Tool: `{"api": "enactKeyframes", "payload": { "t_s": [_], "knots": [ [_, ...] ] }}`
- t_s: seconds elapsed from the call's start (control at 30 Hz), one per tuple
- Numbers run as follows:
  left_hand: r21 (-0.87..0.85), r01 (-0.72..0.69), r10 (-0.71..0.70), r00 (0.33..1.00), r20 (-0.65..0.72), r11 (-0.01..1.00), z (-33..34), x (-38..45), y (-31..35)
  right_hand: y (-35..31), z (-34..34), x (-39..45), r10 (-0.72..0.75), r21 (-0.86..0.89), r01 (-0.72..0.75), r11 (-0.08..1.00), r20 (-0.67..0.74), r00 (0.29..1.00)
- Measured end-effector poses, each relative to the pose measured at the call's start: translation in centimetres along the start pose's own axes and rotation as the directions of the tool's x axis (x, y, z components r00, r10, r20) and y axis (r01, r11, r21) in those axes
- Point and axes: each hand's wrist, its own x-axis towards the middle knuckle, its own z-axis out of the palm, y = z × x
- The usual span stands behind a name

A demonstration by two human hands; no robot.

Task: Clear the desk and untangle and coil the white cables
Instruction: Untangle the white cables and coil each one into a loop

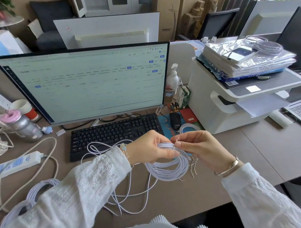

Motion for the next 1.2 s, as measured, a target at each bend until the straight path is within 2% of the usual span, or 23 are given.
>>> {"api": "enactKeyframes", "payload": {
  "t_s": [0.1, 0.23, 0.33, 0.43, 0.47, 0.53, 0.6, 0.67, 0.73, 0.8, 0.87, 0.97, 1.03, 1.1, 1.13, 1.2],
  "knots": [
    [0.006, -0.002, 0.002, 1.0, -0.02, 1.0, 0.0, 0.0, -0.4, -0.1, 0.5, 0.0, 0.07, 0.097, -0.065, 0.993, -0.056, 0.996],
    [0.05, -0.017, 0.017, 1.0, -0.004, 0.999, 0.0, -0.1, -0.5, 0.0, 0.5, -0.2, 0.158, 0.172, -0.157, 0.973, 0.007, 0.987],
    [-0.023, 0.026, -0.026, 1.0, 0.018, 0.999, -0.1, -0.3, -0.5, 0.3, 0.6, -0.4, 0.072, 0.092, -0.071, 0.993, 0.002, 0.997],
    [-0.226, 0.104, -0.084, 0.992, 0.093, 0.969, -0.3, -0.4, -0.4, 0.4, 0.5, -0.6, -0.112, -0.051, 0.111, 0.993, -0.016, 0.994],
    [-0.287, 0.135, -0.103, 0.987, 0.124, 0.948, -0.3, -0.4, -0.5, 0.3, 0.4, -0.7, -0.176, -0.147, 0.174, 0.974, 0.0, 0.984],
    [-0.373, 0.216, -0.149, 0.968, 0.2, 0.902, -0.5, -0.4, -0.6, 0.1, 0.4, -0.7, -0.313, -0.406, 0.307, 0.861, 0.052, 0.948],
    [-0.422, 0.288, -0.167, 0.939, 0.301, 0.86, -0.9, -0.4, -0.8, 0.0, 0.7, -0.9, -0.449, -0.593, 0.428, 0.682, 0.122, 0.885],
    [-0.459, 0.37, -0.161, 0.887, 0.432, 0.807, -1.4, -0.4, -0.7, -0.4, 1.1, -1.1, -0.583, -0.698, 0.55, 0.457, 0.232, 0.779],
    [-0.457, 0.456, -0.127, 0.801, 0.585, 0.764, -1.9, -0.6, -0.5, -0.7, 1.4, -1.2, -0.641, -0.731, 0.626, 0.273, 0.347, 0.685],
    [-0.429, 0.513, -0.091, 0.713, 0.695, 0.743, -2.3, -0.5, -0.5, -1.2, 1.4, -1.2, -0.628, -0.725, 0.653, 0.218, 0.408, 0.662],
    [-0.401, 0.543, -0.093, 0.67, 0.736, 0.738, -2.4, -0.4, -0.4, -1.5, 1.3, -1.2, -0.587, -0.719, 0.657, 0.229, 0.437, 0.682],
    [-0.344, 0.551, -0.168, 0.678, 0.715, 0.76, -2.0, -0.2, -0.4, -1.9, 1.2, -1.3, -0.515, -0.714, 0.659, 0.234, 0.484, 0.707],
    [-0.327, 0.535, -0.24, 0.736, 0.632, 0.779, -1.5, -0.3, -0.2, -2.2, 1.2, -1.3, -0.467, -0.73, 0.648, 0.219, 0.504, 0.726],
    [-0.264, 0.467, -0.321, 0.834, 0.449, 0.844, -0.9, -0.4, 0.3, -2.3, 1.2, -1.1, -0.431, -0.759, 0.614, 0.216, 0.49, 0.758],
    [-0.18, 0.402, -0.335, 0.888, 0.316, 0.898, -0.5, -0.3, 0.6, -2.2, 1.1, -0.9, -0.42, -0.778, 0.588, 0.22, 0.469, 0.777],
    [0.137, 0.243, -0.253, 0.966, 0.058, 0.96, 0.4, -0.1, 1.2, -1.8, 0.9, -0.5, -0.412, -0.822, 0.522, 0.228, 0.404, 0.817]
  ]
}}
